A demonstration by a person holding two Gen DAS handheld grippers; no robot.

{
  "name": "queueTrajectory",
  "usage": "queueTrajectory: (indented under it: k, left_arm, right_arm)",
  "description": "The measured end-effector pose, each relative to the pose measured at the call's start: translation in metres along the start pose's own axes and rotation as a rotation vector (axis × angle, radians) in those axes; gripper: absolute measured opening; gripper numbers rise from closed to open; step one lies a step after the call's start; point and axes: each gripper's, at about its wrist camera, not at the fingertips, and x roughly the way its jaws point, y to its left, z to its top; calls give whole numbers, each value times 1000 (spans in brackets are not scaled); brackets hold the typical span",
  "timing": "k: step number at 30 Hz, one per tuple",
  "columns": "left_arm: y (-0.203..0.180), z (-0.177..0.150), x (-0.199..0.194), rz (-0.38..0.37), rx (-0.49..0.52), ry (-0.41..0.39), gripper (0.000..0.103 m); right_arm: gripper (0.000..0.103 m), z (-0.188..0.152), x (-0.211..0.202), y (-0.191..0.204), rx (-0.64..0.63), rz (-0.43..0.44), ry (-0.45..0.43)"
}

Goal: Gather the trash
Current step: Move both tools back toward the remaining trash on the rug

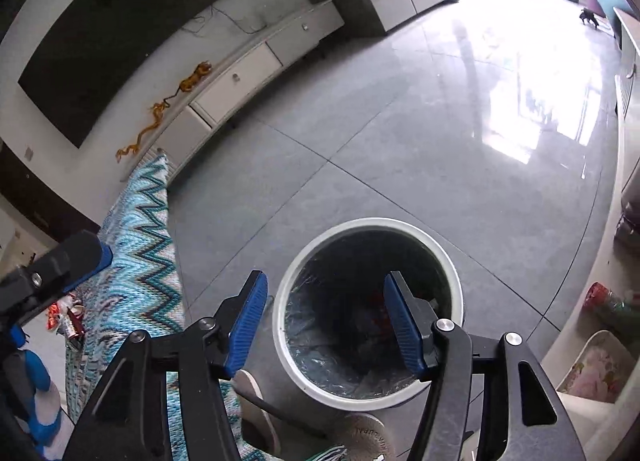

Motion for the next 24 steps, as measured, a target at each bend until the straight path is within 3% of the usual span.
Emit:
queueTrajectory:
  k: [14, 24]
  left_arm:
    - [15, -35, -124, 166, -10, -159, 62]
    - [56, -56, -251, 373, 2, -323, 61]
  right_arm:
    - [60, -21, -102, 62, -79, 99, -135]
    - [60, -25, -169, 119, -184, 170, -222]
